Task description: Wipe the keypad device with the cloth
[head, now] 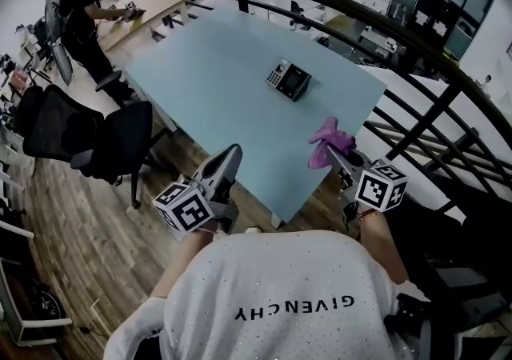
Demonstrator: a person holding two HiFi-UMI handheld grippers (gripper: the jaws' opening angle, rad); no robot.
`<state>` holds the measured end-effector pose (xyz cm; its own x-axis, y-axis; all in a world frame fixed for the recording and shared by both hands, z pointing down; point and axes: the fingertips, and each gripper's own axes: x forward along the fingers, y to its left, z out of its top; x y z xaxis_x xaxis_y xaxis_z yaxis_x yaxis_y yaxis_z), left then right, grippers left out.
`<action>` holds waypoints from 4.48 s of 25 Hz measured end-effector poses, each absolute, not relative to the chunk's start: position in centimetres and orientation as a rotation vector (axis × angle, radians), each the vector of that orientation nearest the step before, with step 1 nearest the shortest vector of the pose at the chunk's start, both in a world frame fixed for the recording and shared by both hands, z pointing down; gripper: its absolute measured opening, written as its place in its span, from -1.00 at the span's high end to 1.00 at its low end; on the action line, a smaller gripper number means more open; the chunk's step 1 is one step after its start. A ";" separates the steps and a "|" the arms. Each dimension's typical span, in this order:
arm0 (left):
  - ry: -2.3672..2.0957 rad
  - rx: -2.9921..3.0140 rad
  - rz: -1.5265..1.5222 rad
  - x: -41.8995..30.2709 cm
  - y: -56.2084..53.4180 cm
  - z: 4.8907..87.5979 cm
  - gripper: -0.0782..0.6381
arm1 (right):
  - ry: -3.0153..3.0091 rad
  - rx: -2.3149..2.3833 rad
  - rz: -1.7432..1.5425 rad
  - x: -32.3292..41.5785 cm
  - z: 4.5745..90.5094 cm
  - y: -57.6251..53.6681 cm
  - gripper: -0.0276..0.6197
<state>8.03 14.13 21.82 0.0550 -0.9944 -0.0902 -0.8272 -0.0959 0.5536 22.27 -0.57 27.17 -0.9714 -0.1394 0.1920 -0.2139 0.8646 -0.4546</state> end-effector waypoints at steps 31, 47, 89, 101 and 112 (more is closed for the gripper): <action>-1.681 2.036 -0.480 -5.8 9.3 27.1 0.78 | -2.854 0.457 0.807 9.2 27.5 -4.9 0.76; -1.580 1.989 -0.580 4.8 9.6 28.2 0.78 | -2.847 0.242 0.842 15.0 29.4 -0.2 0.76; -0.983 2.272 -0.072 -12.5 -16.8 37.1 0.78 | -2.785 0.958 0.830 -11.5 36.3 -20.5 0.75; -1.032 2.199 -0.026 -15.7 -16.5 40.3 0.78 | -2.621 1.137 0.770 -12.2 38.0 -27.9 0.75; -0.932 2.198 -0.052 -14.2 -17.2 41.6 0.78 | -2.387 1.348 0.550 -5.8 39.5 -28.2 0.75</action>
<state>-14.22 -17.19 41.55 0.7357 -0.6361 0.2324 -0.6065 -0.4661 0.6441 -5.79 -28.18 39.49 -0.4898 -0.7323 0.4731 -0.8655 0.4738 -0.1627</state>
